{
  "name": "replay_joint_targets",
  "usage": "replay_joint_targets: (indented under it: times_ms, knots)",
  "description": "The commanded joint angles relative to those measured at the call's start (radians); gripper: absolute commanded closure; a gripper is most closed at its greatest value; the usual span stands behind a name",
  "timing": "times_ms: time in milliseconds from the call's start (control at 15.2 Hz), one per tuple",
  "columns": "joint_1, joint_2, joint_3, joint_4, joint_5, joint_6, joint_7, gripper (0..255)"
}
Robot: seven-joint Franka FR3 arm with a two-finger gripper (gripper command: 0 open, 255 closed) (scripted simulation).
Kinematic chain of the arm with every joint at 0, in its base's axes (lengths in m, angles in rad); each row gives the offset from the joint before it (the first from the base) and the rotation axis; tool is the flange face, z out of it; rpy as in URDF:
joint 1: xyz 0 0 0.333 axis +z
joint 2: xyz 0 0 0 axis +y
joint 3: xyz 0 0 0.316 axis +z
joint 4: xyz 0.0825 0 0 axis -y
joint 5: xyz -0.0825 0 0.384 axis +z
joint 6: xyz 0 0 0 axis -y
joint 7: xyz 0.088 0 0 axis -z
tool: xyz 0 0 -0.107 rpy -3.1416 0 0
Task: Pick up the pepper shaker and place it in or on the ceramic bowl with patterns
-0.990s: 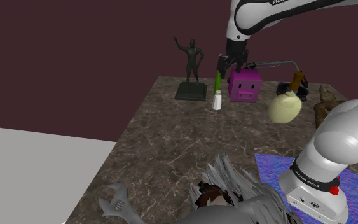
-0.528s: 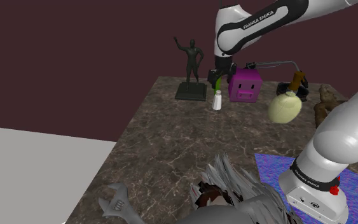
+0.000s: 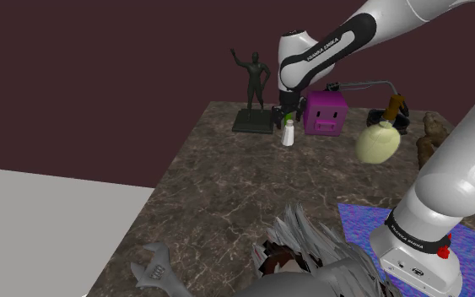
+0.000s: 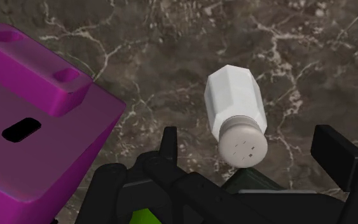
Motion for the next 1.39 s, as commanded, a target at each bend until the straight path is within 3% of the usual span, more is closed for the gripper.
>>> replay_joint_targets:
  times_ms: [0,594,660,1320]
  knots:
    - [-0.002,0.016,-0.002,-0.011,-0.003,0.028,0.001,0]
    - [-0.002,0.021,-0.002,-0.014,-0.003,0.036,0.001,0]
    - [-0.002,0.021,-0.002,-0.014,-0.003,0.036,0.001,255]
    - [-0.002,0.013,-0.002,-0.009,-0.002,0.022,-0.001,255]
